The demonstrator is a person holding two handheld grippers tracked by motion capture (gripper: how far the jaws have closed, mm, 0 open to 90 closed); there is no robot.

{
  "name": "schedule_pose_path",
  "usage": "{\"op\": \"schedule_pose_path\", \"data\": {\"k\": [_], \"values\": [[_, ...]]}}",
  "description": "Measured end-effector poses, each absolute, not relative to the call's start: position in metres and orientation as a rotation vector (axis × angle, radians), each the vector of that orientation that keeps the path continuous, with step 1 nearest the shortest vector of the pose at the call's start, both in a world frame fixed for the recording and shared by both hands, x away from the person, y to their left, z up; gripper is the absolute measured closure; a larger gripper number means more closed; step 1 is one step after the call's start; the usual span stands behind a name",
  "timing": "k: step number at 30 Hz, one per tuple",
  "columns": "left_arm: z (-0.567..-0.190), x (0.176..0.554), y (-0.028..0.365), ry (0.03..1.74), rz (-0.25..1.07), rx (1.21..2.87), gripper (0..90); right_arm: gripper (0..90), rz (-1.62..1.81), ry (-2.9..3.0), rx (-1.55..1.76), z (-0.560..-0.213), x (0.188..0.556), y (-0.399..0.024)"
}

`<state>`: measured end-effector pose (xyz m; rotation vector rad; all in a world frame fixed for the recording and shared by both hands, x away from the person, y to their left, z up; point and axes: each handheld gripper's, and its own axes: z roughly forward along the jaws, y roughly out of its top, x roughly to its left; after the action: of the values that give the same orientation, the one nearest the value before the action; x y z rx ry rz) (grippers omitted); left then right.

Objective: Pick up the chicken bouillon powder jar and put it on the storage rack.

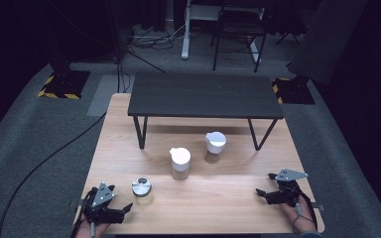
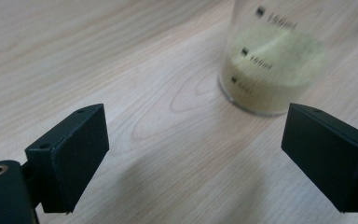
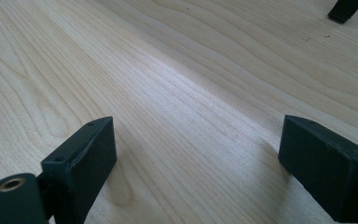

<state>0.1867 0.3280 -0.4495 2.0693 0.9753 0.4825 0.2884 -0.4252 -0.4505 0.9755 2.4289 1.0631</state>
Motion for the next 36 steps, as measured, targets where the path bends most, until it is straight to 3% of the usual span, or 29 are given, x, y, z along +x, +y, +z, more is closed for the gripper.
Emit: {"op": "schedule_pose_path", "data": {"k": [20, 36], "values": [[-0.461, 0.162, 0.349, 0.824, 0.523, 1.805, 7.3, 10.5, 1.061, 2.428, 0.978, -0.450, 0.288, -0.425], [-0.471, 0.170, 0.349, 0.751, 0.490, 1.734, 7.0, 9.8, 1.059, 2.426, 0.981, -0.451, 0.288, -0.424]]}}
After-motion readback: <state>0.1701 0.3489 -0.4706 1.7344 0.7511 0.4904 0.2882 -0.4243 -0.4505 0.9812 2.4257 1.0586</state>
